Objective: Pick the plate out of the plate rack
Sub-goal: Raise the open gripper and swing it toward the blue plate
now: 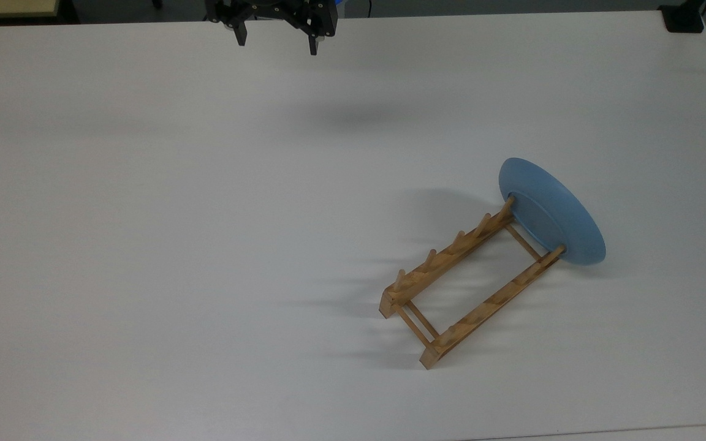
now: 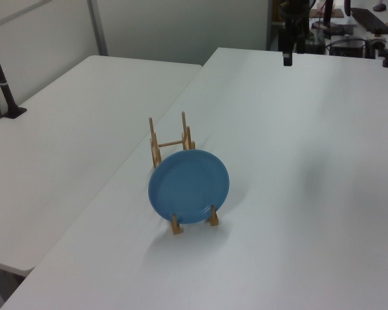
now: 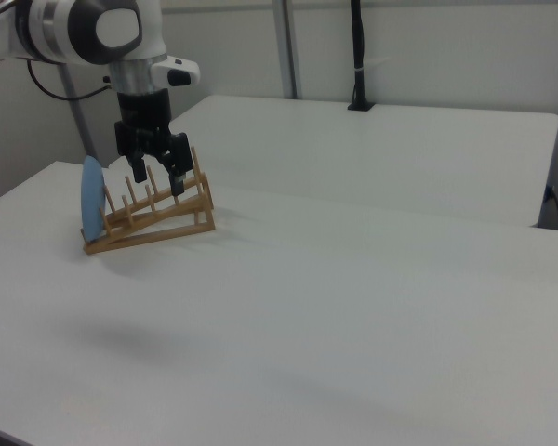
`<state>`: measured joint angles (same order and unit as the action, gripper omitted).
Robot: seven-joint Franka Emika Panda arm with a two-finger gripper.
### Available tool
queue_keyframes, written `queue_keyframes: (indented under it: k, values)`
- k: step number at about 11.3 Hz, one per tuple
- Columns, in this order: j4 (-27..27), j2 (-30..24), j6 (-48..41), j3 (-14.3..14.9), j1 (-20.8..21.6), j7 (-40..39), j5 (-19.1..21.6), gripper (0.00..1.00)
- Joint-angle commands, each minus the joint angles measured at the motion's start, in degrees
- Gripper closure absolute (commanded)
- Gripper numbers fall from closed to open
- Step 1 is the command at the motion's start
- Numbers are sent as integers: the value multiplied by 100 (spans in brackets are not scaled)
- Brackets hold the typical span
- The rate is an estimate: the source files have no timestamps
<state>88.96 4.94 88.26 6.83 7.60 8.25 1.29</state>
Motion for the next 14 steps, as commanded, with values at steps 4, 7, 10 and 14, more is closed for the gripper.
queue_keyframes:
  k: [4,7,10,14]
  values:
    - [7,86,191,20,39,-252,-15,0]
    - [-150,235,674,-50,127,-271,-58,0]
    - [-677,411,936,-42,802,-271,-515,0]
    - [-1072,884,2130,117,1944,262,-1383,8]
